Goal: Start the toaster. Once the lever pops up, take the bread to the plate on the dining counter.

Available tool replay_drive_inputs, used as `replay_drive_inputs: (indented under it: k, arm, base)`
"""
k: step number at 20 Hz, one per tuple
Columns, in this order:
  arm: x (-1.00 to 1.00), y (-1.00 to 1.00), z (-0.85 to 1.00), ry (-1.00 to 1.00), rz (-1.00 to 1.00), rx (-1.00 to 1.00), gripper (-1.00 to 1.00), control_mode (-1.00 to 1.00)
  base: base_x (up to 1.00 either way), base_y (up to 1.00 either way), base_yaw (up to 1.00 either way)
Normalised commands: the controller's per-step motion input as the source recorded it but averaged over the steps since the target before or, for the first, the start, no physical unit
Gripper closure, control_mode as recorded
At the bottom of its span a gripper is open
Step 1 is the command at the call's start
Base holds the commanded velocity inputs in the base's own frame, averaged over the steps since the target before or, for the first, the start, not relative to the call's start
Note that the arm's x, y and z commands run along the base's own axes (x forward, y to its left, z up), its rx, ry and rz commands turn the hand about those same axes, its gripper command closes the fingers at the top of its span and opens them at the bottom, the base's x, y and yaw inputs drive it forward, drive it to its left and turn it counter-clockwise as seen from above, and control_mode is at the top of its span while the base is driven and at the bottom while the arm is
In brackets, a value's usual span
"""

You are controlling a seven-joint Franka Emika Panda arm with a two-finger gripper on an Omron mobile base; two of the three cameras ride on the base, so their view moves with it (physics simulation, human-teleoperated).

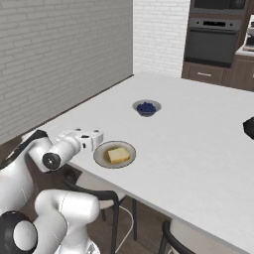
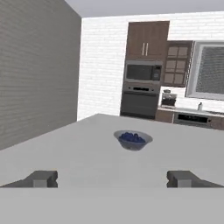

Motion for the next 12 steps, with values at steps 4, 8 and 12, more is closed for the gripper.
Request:
replay_drive_inputs:
  k: [4, 8, 12]
  arm:
    - [-0.82, 0.14, 0.91, 0.36, -0.05, -0.06, -1.0, -1.0]
    - [-0.7, 0.08, 0.54, 0.45, -0.09, -0.01, -1.0, -1.0]
    - [-0.5, 0.08, 0.83, 0.51, -0.04, 0.01, -1.0, -1.0]
  base:
    - [0.0, 0.0, 0.0]
    - [0.0, 0.0, 0.0]
    - [0.0, 0.0, 0.0]
